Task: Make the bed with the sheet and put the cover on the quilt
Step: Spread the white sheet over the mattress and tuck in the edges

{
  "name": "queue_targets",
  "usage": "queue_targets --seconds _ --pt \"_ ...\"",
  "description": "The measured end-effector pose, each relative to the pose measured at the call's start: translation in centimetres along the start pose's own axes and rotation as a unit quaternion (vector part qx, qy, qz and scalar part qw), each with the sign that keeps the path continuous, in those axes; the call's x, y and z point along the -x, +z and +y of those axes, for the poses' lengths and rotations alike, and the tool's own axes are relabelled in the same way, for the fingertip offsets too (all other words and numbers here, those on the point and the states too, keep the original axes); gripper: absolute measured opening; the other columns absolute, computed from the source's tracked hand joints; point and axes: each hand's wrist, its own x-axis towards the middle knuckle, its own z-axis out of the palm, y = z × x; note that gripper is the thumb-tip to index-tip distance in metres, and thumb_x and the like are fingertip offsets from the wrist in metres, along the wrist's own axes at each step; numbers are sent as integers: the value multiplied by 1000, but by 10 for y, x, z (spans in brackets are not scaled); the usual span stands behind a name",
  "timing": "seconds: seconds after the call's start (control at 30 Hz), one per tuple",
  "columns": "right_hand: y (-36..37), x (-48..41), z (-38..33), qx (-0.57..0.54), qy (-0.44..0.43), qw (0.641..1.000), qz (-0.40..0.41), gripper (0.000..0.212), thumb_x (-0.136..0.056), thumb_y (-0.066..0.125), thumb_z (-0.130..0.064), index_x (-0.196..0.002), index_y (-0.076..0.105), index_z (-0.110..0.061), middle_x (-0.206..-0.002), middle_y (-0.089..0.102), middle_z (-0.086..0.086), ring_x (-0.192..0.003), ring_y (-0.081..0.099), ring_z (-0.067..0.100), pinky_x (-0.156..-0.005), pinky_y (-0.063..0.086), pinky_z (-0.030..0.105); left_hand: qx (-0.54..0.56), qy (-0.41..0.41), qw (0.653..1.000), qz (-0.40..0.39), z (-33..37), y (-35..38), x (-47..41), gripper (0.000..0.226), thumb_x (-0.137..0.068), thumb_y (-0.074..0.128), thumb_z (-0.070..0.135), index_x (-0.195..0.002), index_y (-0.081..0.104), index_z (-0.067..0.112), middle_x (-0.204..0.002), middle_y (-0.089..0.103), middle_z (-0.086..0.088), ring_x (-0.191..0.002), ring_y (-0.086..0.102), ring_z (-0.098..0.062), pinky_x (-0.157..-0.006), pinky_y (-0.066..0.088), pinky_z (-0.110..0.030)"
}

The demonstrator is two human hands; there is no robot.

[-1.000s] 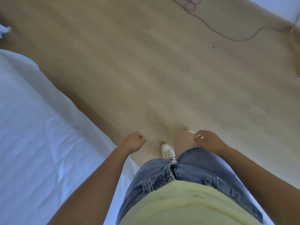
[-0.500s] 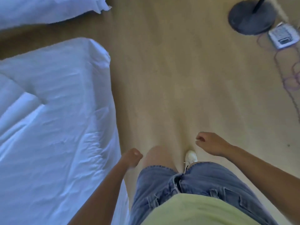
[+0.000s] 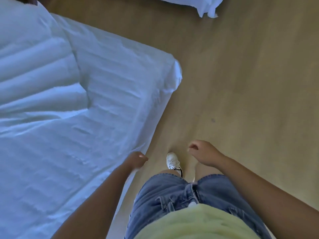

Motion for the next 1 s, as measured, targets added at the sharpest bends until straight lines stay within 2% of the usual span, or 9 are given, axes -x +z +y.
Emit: queue_targets --seconds 0.1,0.2,0.27,0.37,0.5,0.6,0.73,0.9,1.0 --pt "-49 -45 -36 15 -27 999 -38 21 -94 49 -25 -107 59 -11 -97 58 1 -92 57 20 -77 44 30 0 17 1000 10 50 -42 -24 24 -94 51 22 -105 63 4 -110 63 -13 -105 59 -27 -91 45 -32" --pt "-105 -102 -49 41 -29 996 -67 17 -94 49 -28 -101 58 -15 -91 55 -7 -89 56 17 -71 44 27 13 25 1000 11 97 -72 -55 11 -94 50 20 -89 53 12 -93 53 -9 -86 50 -20 -77 38 -26" --pt "-143 -138 -52 69 -25 995 -74 12 -95 48 -29 -92 55 -20 -83 51 -11 -81 53 13 -63 40 23 43 9 999 5 125 -86 -77 9 -93 50 19 -87 51 13 -89 49 -8 -81 46 -19 -75 37 -27" --pt "-210 -197 -58 84 -35 993 -78 13 -94 50 -25 -81 51 -24 -75 50 -9 -73 49 15 -58 34 23 101 -21 995 7 178 -107 -108 15 -92 52 19 -98 61 9 -101 59 -10 -92 55 -24 -86 44 -33" --pt "-310 -271 -78 125 -31 988 -82 15 -93 51 -21 -99 62 -12 -92 61 3 -84 54 18 -69 39 28 184 -70 980 25 257 -144 -143 13 -90 56 20 -97 60 9 -113 63 -14 -102 59 -28 -93 46 -37" --pt "-372 -317 -112 156 -36 984 -77 17 -94 51 -22 -99 62 -10 -95 61 6 -89 55 21 -73 39 29 237 -72 968 48 307 -179 -171 13 -90 57 22 -97 60 13 -112 63 -11 -101 59 -26 -92 46 -36" --pt "-419 -371 -154 204 -53 972 -105 16 -94 50 -21 -93 61 -10 -93 62 6 -84 54 19 -67 36 27 315 -101 942 63 350 -217 -202 21 -92 55 24 -105 60 8 -110 63 -13 -96 60 -26 -89 46 -35" --pt "-471 -462 -239 264 -99 948 -147 10 -96 49 -26 -92 55 -20 -86 57 -5 -83 54 16 -63 37 20 353 -152 922 42 393 -275 -261 34 -97 47 17 -122 57 -2 -125 58 -19 -117 55 -32 -96 43 -35" --pt "-492 -520 -307 291 -113 937 -156 13 -96 48 -26 -92 57 -18 -85 57 -3 -78 53 16 -65 38 27 363 -156 918 27 406 -320 -289 34 -97 47 22 -120 58 0 -126 58 -14 -111 56 -27 -95 44 -32"
